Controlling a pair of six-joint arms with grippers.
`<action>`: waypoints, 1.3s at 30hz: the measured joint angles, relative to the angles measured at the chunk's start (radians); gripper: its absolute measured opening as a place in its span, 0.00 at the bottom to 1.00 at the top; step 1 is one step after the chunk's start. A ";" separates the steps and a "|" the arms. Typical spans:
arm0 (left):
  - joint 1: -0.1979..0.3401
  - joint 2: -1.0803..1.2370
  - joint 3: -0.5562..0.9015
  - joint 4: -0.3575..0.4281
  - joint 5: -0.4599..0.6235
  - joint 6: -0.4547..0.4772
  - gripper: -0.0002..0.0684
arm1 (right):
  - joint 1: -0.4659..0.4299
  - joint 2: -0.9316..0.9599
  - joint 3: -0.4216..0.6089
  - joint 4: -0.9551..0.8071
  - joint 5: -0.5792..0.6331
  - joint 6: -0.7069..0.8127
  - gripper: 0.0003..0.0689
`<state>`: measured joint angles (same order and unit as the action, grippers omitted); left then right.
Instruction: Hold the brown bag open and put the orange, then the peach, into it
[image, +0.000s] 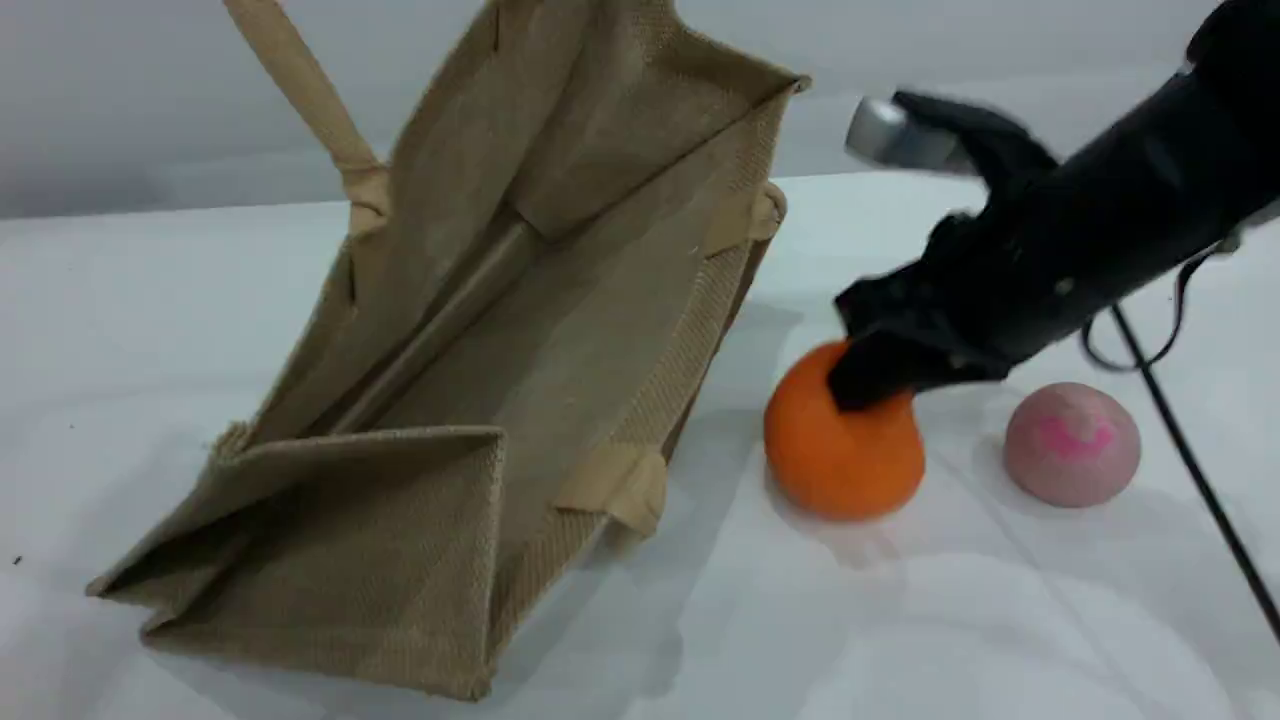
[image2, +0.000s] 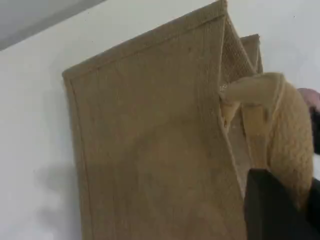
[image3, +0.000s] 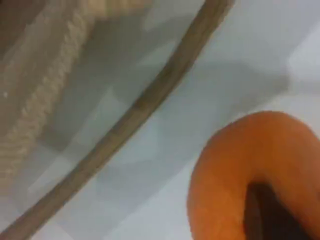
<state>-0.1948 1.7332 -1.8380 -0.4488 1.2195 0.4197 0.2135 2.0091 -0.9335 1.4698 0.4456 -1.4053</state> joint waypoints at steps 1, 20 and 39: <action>0.000 0.000 0.005 -0.002 0.000 0.009 0.13 | -0.014 -0.025 0.000 -0.021 0.003 0.017 0.05; 0.000 0.010 0.049 -0.211 0.001 0.124 0.13 | 0.049 -0.391 0.000 -0.069 0.233 0.136 0.05; -0.001 0.010 0.048 -0.210 0.001 0.125 0.13 | 0.247 -0.153 -0.029 0.276 0.091 -0.167 0.05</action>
<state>-0.1957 1.7435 -1.7897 -0.6584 1.2204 0.5446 0.4604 1.8562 -0.9624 1.7460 0.5366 -1.5722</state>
